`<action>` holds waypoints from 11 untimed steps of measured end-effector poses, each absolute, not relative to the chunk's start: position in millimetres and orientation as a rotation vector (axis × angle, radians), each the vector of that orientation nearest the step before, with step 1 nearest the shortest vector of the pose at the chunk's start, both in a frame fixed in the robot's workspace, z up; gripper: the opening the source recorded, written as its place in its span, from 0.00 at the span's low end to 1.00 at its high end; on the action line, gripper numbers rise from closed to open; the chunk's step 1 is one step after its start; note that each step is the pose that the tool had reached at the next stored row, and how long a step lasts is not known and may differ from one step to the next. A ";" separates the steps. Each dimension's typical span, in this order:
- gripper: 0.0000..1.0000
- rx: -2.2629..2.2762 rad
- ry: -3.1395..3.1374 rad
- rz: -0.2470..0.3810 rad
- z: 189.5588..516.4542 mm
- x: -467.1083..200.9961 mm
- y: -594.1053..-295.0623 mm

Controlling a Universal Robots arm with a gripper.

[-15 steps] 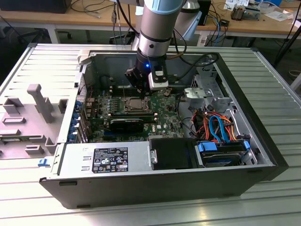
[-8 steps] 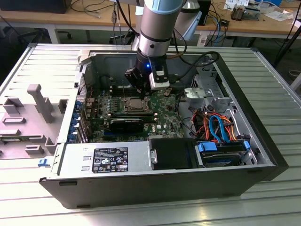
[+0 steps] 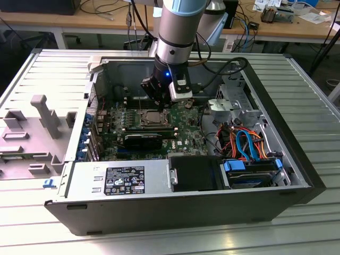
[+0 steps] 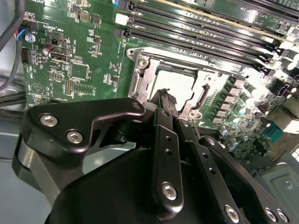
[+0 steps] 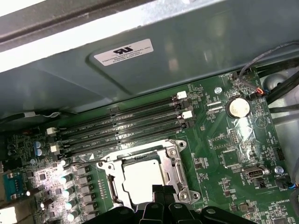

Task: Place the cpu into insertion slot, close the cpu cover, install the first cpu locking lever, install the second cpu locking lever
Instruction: 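Install the first cpu locking lever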

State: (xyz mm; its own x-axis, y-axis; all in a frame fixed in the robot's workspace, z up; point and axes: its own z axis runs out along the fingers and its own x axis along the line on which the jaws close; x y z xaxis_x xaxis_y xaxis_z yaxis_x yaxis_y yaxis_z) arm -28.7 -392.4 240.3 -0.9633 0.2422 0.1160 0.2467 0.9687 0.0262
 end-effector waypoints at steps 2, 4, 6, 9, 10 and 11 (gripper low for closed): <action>0.11 -0.369 -3.006 -0.061 240.3 -28.7 -392.4; 0.11 -0.362 -3.007 -0.061 240.2 -28.7 -392.4; 0.11 -0.357 -3.007 -0.060 240.3 -28.7 -392.4; 0.11 -0.349 -3.008 -0.060 240.3 -28.7 -392.4; 0.11 -0.347 -3.009 -0.060 240.3 -28.7 -392.4; 0.11 -0.344 -3.009 -0.060 240.3 -28.7 -392.4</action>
